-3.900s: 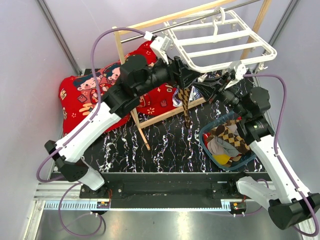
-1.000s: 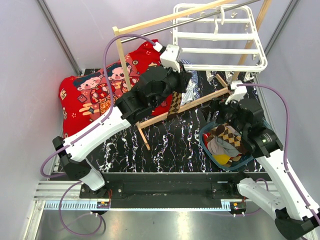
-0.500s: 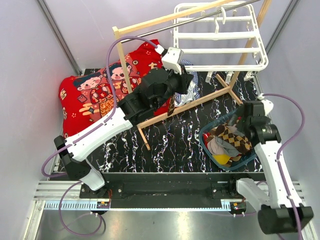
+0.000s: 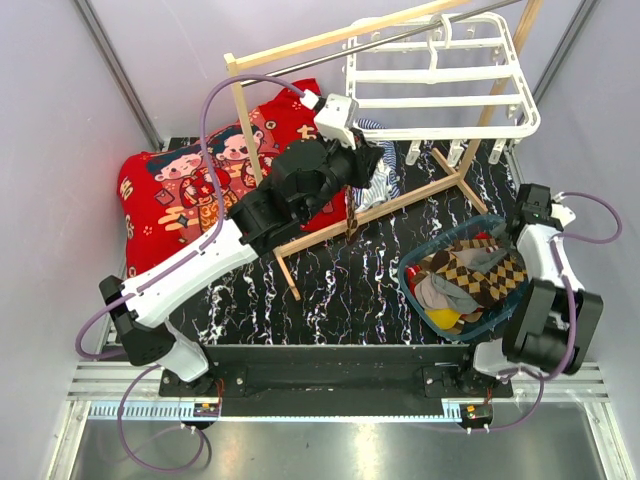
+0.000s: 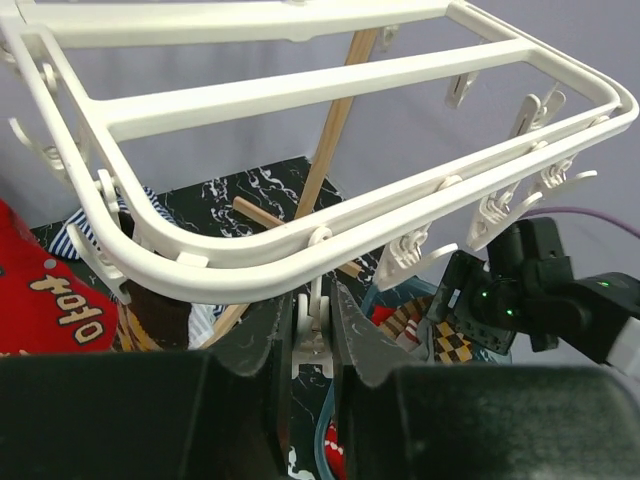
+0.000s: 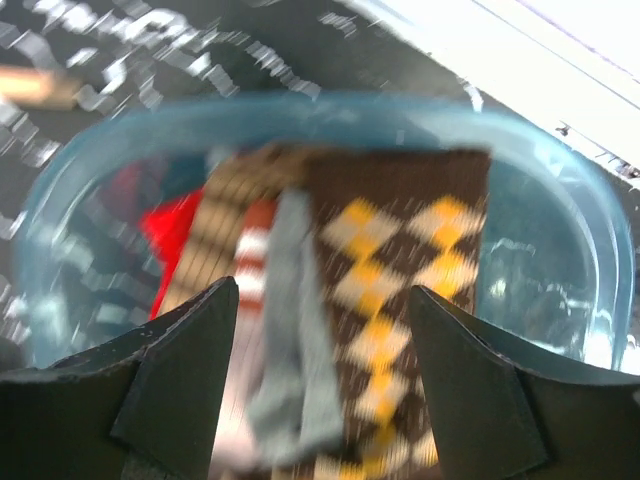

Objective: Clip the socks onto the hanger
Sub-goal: Pick up the sock from the bin.

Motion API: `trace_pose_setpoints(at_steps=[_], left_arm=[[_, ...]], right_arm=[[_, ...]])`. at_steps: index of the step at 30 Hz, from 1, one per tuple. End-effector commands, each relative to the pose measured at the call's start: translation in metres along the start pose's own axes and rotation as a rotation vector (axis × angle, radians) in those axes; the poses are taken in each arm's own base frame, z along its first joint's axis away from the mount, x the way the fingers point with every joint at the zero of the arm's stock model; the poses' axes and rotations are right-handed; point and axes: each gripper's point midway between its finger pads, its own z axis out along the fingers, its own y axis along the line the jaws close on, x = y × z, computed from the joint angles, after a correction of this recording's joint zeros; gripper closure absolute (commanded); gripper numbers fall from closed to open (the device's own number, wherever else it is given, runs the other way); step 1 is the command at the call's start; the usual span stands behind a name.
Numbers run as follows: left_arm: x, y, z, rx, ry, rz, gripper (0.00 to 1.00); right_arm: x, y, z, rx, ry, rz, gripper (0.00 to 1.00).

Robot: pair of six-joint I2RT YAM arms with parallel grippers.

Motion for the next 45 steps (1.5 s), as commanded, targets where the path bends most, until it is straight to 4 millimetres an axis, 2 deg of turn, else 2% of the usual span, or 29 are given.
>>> trace_pose_setpoints(at_steps=[1,7,13,16,17,19,20,25,27,33,39,43,45], left_arm=[[-0.028,-0.008,-0.015,0.045,-0.071,-0.026,0.86],[-0.027,-0.008,-0.015,0.047,-0.072,-0.031,0.86],[-0.026,-0.010,-0.013,0.051,-0.067,-0.033,0.86],[-0.023,-0.010,-0.012,0.050,-0.059,-0.040,0.87],[-0.023,-0.010,-0.012,0.051,-0.057,-0.039,0.87],[-0.025,-0.010,-0.013,0.051,-0.060,-0.040,0.86],[-0.024,-0.009,-0.012,0.047,-0.060,-0.038,0.86],[-0.028,-0.011,-0.013,0.053,-0.063,-0.038,0.86],[-0.027,-0.013,-0.013,0.059,-0.056,-0.039,0.86],[-0.030,-0.013,-0.014,0.058,-0.058,-0.038,0.86],[-0.037,-0.013,-0.015,0.058,-0.070,-0.034,0.86],[-0.038,-0.013,-0.016,0.056,-0.073,-0.036,0.86],[-0.037,-0.013,-0.017,0.055,-0.071,-0.036,0.86]], right_arm=[[-0.036,-0.005,0.022,0.057,-0.083,0.116,0.24],[-0.020,-0.029,0.049,0.088,-0.018,0.178,0.35],[-0.004,-0.033,0.058,0.047,0.019,0.223,0.50],[-0.002,-0.033,0.063,0.039,0.029,0.247,0.54],[0.001,-0.033,0.064,0.040,0.040,0.251,0.60],[0.004,-0.034,0.064,0.040,0.045,0.257,0.67],[0.003,-0.035,0.064,0.042,0.040,0.259,0.76],[-0.019,-0.030,0.043,-0.002,-0.036,0.293,0.97],[-0.031,-0.027,0.030,-0.032,-0.071,0.314,0.98],[-0.040,-0.019,-0.005,-0.138,-0.109,0.326,0.98],[-0.027,0.006,-0.028,-0.272,-0.090,0.257,0.96],[-0.014,0.015,-0.026,-0.313,-0.056,0.213,0.90],[-0.003,0.032,-0.026,-0.394,-0.006,0.179,0.87]])
